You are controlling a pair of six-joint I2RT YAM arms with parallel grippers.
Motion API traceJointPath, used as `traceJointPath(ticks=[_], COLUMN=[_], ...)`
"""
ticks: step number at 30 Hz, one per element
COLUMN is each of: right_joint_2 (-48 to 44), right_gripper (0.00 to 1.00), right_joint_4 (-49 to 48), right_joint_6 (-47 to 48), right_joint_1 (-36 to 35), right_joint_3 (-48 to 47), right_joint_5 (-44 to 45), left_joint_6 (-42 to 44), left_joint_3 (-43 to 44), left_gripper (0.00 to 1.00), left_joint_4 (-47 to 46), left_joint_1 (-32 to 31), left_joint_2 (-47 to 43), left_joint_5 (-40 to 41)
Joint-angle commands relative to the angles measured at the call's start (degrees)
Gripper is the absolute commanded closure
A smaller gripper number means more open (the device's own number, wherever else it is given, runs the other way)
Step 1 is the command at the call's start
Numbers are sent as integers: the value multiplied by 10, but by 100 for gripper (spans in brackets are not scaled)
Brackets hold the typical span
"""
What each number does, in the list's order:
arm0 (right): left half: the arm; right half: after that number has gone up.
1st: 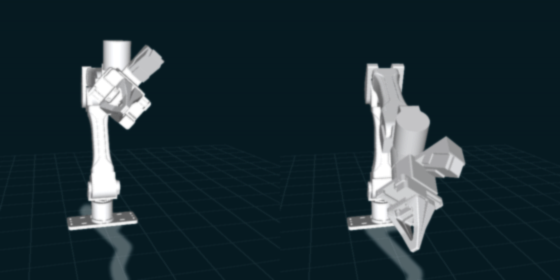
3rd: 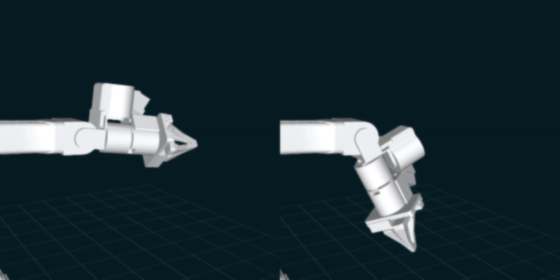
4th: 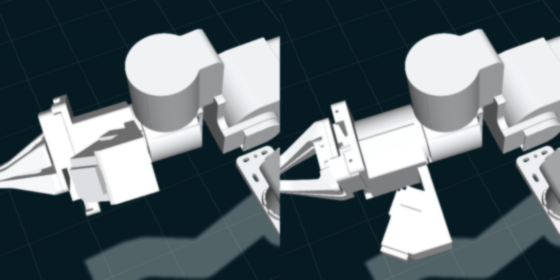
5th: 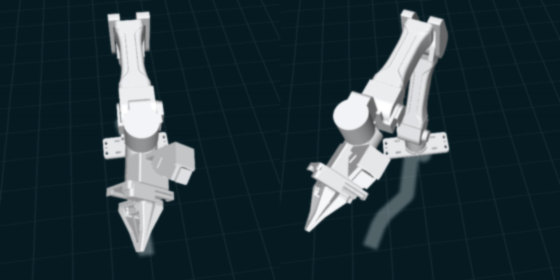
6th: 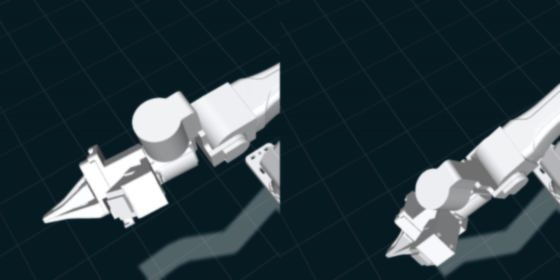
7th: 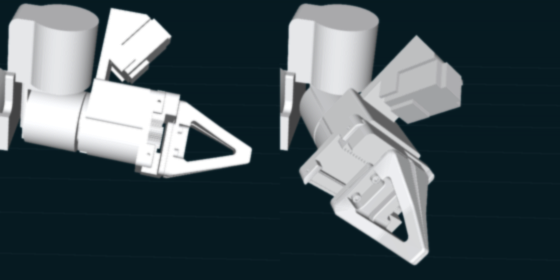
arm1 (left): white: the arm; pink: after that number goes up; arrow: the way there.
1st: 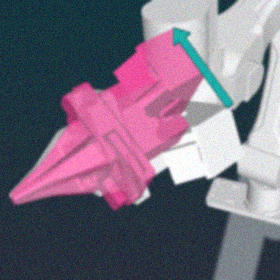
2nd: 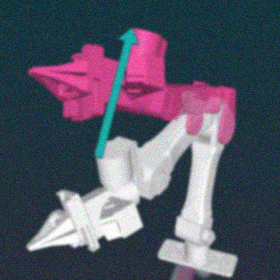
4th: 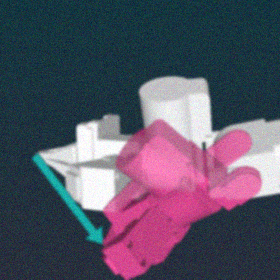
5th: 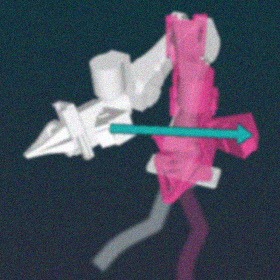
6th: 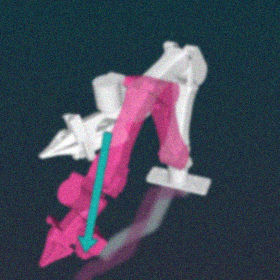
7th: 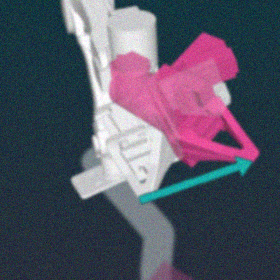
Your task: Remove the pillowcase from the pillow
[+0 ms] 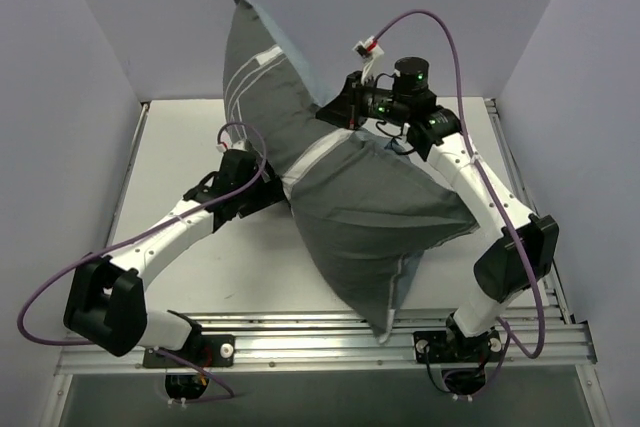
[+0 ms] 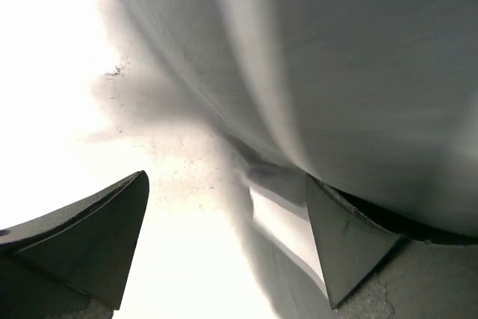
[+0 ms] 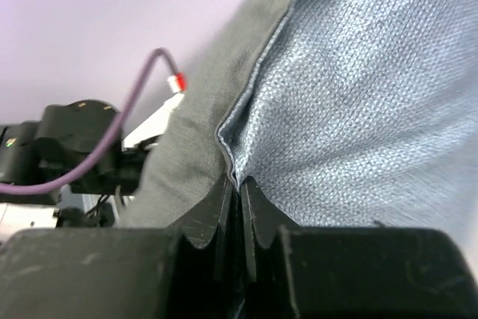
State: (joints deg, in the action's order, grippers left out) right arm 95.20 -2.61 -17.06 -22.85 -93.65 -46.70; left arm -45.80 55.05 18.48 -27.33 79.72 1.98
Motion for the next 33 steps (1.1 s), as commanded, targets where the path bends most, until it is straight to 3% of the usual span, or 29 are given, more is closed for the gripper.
traceJointPath(ticks=[1, 7, 14, 18, 21, 26, 33], right_joint_2=[-29, -7, 58, 73, 65, 26, -66], right_gripper=[100, 100, 100, 54, 39, 29, 19], right_joint_4=[23, 11, -30, -10, 35, 81, 132], right_joint_6=[27, 42, 20, 14, 30, 51, 52], right_joint_1=[-75, -177, -234, -260, -280, -300, -301], right_joint_3=[-28, 55, 141, 112, 61, 12, 61], right_joint_5=[-49, -10, 47, 56, 97, 155, 340], left_joint_6=[-8, -32, -39, -31, -18, 9, 29], left_joint_3=[38, -63, -71, -7, 40, 64, 47], left_gripper=[6, 6, 6, 6, 6, 6, 6], left_joint_4=[-42, 38, 278, 364, 404, 408, 352], left_joint_1=[-12, -7, -2, -1, -1, -1, -1], left_joint_2=[-53, -214, -426, -494, -502, -485, -446], left_joint_5=[27, 97, 139, 158, 171, 186, 167])
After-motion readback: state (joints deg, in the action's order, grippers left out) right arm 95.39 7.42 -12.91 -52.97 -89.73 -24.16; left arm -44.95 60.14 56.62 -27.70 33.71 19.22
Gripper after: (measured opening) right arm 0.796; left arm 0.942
